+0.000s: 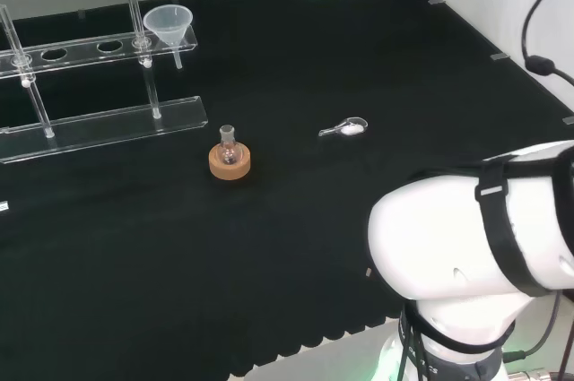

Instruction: Pick up the funnel from the transparent funnel stand.

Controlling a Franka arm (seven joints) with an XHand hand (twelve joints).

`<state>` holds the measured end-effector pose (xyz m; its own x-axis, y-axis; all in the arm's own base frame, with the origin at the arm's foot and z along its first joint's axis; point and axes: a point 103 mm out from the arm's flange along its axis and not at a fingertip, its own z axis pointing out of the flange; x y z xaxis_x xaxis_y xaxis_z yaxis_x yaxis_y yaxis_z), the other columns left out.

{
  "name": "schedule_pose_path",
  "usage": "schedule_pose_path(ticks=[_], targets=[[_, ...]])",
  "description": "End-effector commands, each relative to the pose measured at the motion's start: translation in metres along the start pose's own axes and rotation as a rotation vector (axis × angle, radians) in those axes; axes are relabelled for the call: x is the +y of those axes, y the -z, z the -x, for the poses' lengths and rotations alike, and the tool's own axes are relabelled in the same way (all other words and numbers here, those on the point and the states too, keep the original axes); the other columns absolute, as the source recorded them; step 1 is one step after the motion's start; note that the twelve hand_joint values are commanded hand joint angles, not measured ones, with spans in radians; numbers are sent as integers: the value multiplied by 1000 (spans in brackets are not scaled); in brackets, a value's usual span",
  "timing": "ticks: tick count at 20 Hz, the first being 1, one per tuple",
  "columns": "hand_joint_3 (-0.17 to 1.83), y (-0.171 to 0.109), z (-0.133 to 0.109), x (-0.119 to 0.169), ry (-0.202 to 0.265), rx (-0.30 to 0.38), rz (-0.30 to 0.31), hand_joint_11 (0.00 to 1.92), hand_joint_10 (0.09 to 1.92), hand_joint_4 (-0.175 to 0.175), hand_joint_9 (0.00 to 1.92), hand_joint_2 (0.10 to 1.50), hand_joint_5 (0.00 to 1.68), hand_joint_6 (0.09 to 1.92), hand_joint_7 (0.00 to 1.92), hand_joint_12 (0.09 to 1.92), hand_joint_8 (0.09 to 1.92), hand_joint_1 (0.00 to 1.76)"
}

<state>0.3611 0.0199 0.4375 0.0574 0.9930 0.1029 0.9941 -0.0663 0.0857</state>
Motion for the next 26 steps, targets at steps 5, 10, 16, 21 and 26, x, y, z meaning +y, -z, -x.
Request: schedule_pose_path(ticks=[5,10,16,21,26], targets=[[195,-30,-30,81,8,71,5,0,765,-1,0,688,9,87,0,1571,138,240],[189,-45,-59,116,-14,52,3,0,748,-1,0,690,9,87,0,1570,130,243],[176,-62,-66,145,7,170,-23,0,722,-1,0,694,8,87,0,1560,113,254],[173,-85,-75,159,55,159,-81,0,717,-1,0,695,9,87,0,1556,109,258],[170,-113,-92,179,81,155,-147,0,712,-1,0,695,9,87,0,1552,107,259]])
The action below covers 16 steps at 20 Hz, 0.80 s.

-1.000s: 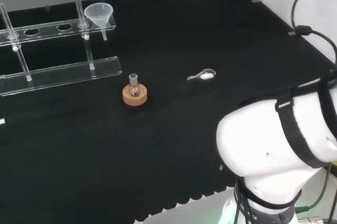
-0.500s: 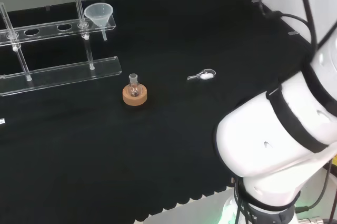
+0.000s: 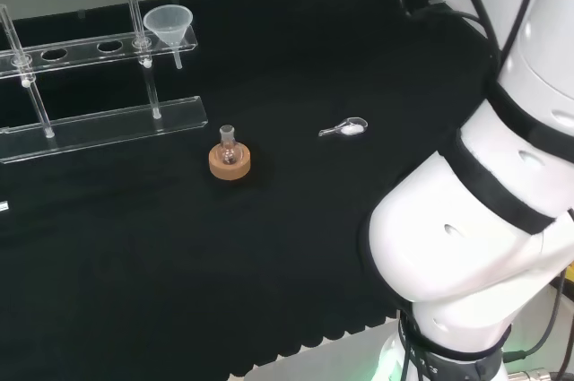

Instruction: Pick up the funnel from the transparent funnel stand.

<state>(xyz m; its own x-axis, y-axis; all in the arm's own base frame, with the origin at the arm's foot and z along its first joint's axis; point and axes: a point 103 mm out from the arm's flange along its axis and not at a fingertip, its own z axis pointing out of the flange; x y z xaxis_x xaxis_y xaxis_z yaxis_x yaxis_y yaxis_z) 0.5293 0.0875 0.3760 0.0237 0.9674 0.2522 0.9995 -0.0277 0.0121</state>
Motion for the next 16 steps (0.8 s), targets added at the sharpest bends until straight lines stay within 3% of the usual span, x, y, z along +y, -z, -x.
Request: schedule_pose_path(ticks=[1,6,16], targets=[[170,-36,-19,30,54,3,-87,0,711,-1,0,696,9,87,0,1551,106,259],[167,-54,-24,48,70,43,-145,0,705,-2,0,696,9,87,0,1546,106,259],[147,-80,-39,49,29,-76,-216,0,647,-3,0,698,0,87,0,1526,106,261]])
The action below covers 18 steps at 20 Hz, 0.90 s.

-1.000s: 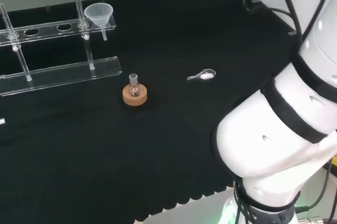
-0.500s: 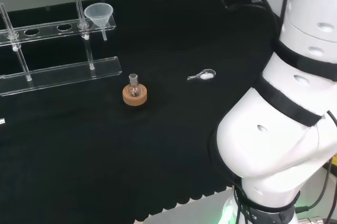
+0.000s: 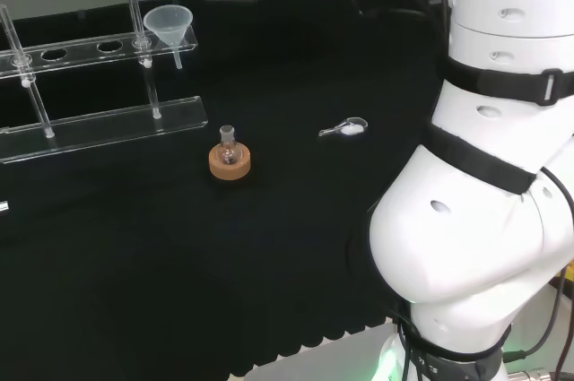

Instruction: Pick up the funnel from the transparent funnel stand.

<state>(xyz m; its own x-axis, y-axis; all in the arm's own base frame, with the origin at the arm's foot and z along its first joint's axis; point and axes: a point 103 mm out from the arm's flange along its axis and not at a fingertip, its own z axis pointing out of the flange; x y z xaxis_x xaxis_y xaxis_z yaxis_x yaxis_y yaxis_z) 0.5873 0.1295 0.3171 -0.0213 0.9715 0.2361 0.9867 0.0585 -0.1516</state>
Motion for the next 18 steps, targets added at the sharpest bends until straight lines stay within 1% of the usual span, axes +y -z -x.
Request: schedule_pose_path(ticks=[1,3,4,7,12,13,14,18], targets=[[144,-15,-16,-5,-15,-62,-40,0,640,-3,0,698,0,87,0,1525,106,262],[142,-21,-22,-4,-5,-68,-52,0,634,-4,0,697,0,87,0,1524,105,262],[138,-29,-27,0,8,-93,-60,0,625,-4,0,696,0,87,0,1521,102,264],[128,-39,-32,5,9,-107,-81,0,613,-7,0,695,0,87,0,1521,87,270],[110,-53,-34,14,20,-68,-116,0,629,-17,0,689,0,87,0,1553,87,286],[107,-56,-31,17,18,-55,-128,0,621,-18,0,688,0,87,0,1557,87,287],[105,-60,-26,19,7,-51,-145,0,615,-18,0,688,0,87,0,1561,87,288],[93,-69,-12,23,-28,-67,-184,0,560,-22,0,687,0,87,0,1554,87,289]])
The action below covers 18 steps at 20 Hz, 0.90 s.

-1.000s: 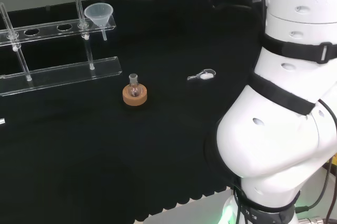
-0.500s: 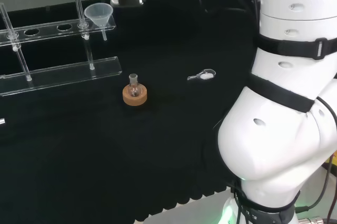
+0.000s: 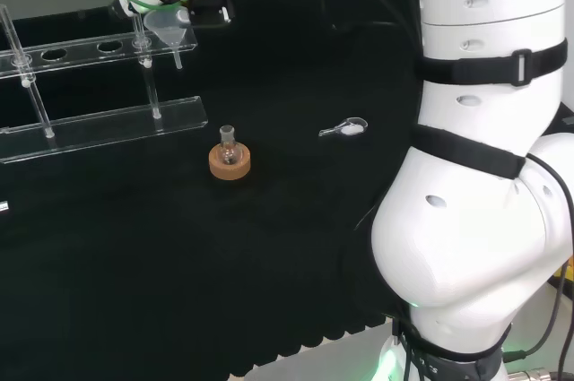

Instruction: Pick up the funnel from the transparent funnel stand.

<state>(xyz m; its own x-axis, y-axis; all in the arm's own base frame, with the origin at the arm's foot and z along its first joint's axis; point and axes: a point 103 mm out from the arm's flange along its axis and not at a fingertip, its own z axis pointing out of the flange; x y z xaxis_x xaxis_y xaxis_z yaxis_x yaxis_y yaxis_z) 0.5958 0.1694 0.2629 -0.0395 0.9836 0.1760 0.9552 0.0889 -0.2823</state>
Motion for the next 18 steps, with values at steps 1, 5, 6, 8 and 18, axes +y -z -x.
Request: schedule_pose_path(ticks=[1,5,6,8,18], targets=[[90,-11,14,6,-34,-6,-52,0,557,-26,0,687,0,87,0,1560,87,291],[78,-15,16,9,-38,-9,-55,1,662,-41,0,692,0,87,0,1610,87,323],[76,-16,16,10,-38,-8,-56,2,678,-42,0,694,0,87,0,1614,87,327],[76,-18,17,13,-38,4,-70,3,693,-43,0,697,0,87,0,1618,87,334],[66,-34,13,22,-84,-102,-23,223,967,-62,158,719,20,87,66,1585,143,363]])
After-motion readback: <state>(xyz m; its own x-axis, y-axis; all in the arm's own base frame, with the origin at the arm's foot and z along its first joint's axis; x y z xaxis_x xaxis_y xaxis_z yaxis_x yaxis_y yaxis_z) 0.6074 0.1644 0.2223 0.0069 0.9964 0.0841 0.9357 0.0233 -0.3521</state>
